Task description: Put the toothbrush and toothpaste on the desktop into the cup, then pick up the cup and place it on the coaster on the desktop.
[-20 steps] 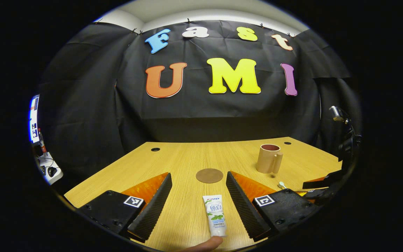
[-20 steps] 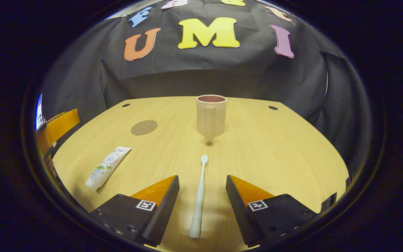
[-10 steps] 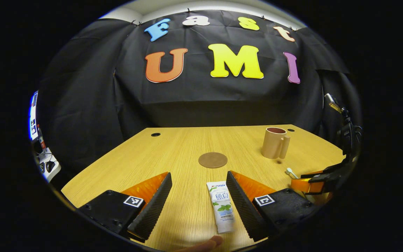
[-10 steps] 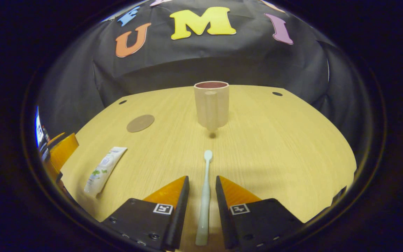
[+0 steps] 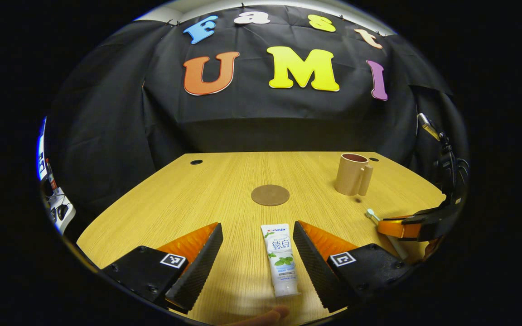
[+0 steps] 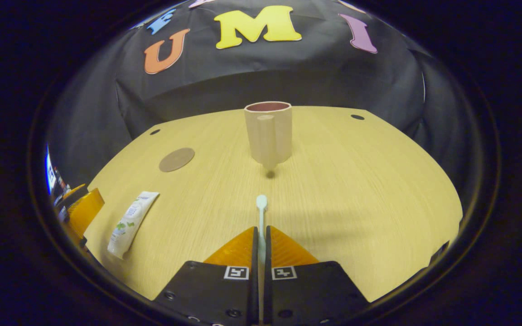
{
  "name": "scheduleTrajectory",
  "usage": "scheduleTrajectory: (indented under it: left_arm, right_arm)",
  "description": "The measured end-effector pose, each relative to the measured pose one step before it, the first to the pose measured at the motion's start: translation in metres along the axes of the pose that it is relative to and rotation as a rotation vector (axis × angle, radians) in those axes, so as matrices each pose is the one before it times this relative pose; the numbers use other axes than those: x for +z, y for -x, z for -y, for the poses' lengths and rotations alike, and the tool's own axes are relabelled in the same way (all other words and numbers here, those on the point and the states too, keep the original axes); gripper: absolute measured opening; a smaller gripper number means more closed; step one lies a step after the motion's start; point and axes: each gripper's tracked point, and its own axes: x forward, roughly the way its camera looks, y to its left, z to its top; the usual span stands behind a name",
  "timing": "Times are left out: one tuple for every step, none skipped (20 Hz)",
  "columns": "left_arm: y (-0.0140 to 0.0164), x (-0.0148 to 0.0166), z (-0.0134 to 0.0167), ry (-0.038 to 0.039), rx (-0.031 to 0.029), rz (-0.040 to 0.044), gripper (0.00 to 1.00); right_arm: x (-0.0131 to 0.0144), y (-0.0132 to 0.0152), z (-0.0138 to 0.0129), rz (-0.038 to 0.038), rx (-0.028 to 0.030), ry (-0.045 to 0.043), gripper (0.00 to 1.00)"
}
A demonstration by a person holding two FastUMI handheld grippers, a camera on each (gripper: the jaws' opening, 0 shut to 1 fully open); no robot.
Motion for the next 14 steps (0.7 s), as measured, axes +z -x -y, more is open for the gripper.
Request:
scheduleTrajectory:
  left_arm:
    - [-0.00038, 0.0004, -0.00269, 0.00041, 0.00637, -0.00577, 0.99]
    - [-0.0011, 0.00076, -0.00141, 0.00038, 0.0048, -0.00764, 0.99]
    - [-0.0006, -0.00166, -0.00006, 0.00298, -0.00139, -0.01629, 0.99]
    - [-0.00155, -0.00383, 0.00163, 0.01316, -0.00717, -0.0271, 0.99]
    - [-0.00134, -0.00564, 0.00609, 0.01654, -0.02015, -0.03257, 0.99]
    - [-0.00297, -0.00652, 0.00775, 0.02167, -0.02935, -0.03689, 0.99]
    - [-0.0028, -0.00764, 0.00719, 0.02057, -0.02574, -0.04883, 0.98]
    - [-0.00345, -0.00715, 0.005, 0.02048, -0.0147, -0.04912, 0.98]
    - [-0.00153, -0.00592, 0.00142, 0.02064, -0.00485, -0.04011, 0.98]
    - [-0.00183, -0.00739, -0.00104, 0.014, 0.00499, -0.04236, 0.98]
    - [-0.00193, -0.0052, 0.00048, 0.00647, 0.007, -0.0261, 0.96]
    - [-0.00312, -0.00251, 0.00069, -0.00038, 0.00397, -0.01469, 0.96]
    - [-0.00095, 0.0006, 0.00029, -0.00534, 0.00848, -0.00811, 0.95]
    - [-0.00136, 0.00108, 0.00045, -0.00662, 0.00608, -0.00289, 0.95]
  right_arm:
    - [-0.00113, 0.00075, -0.00061, 0.00334, 0.00124, 0.00781, 0.0]
    - [-0.00023, 0.00037, 0.00001, 0.00198, 0.0044, 0.01098, 0.0]
    - [-0.001, 0.00129, -0.00211, 0.00253, 0.0097, 0.002, 0.0]
    - [-0.00043, 0.00277, -0.00298, -0.00155, 0.02032, -0.00746, 0.0]
    - [0.00057, 0.00208, -0.0011, 0.008, 0.01389, -0.01497, 0.0]
    - [0.00221, 0.00382, 0.00027, 0.01232, 0.00568, 0.00237, 0.0]
    - [0.00226, 0.0033, 0.00145, 0.01905, 0.00294, 0.00927, 0.0]
    - [0.00234, 0.00469, 0.00235, 0.015, -0.00396, 0.00568, 0.0]
    - [0.00235, 0.00491, -0.00142, 0.01226, 0.01297, 0.00104, 0.0]
    - [0.00234, 0.00558, -0.00027, 0.0108, 0.00573, -0.00512, 0.0]
    - [0.00028, 0.005, 0.00135, 0.01094, 0.00433, 0.00545, 0.0]
    - [0.0037, 0.00431, 0.0014, 0.01687, 0.00003, 0.00575, 0.0]
    - [0.00137, 0.00303, 0.00182, 0.01391, -0.00385, 0.00962, 0.0]
    - [0.00277, 0.00185, 0.00096, 0.00977, -0.00111, 0.0087, 0.0]
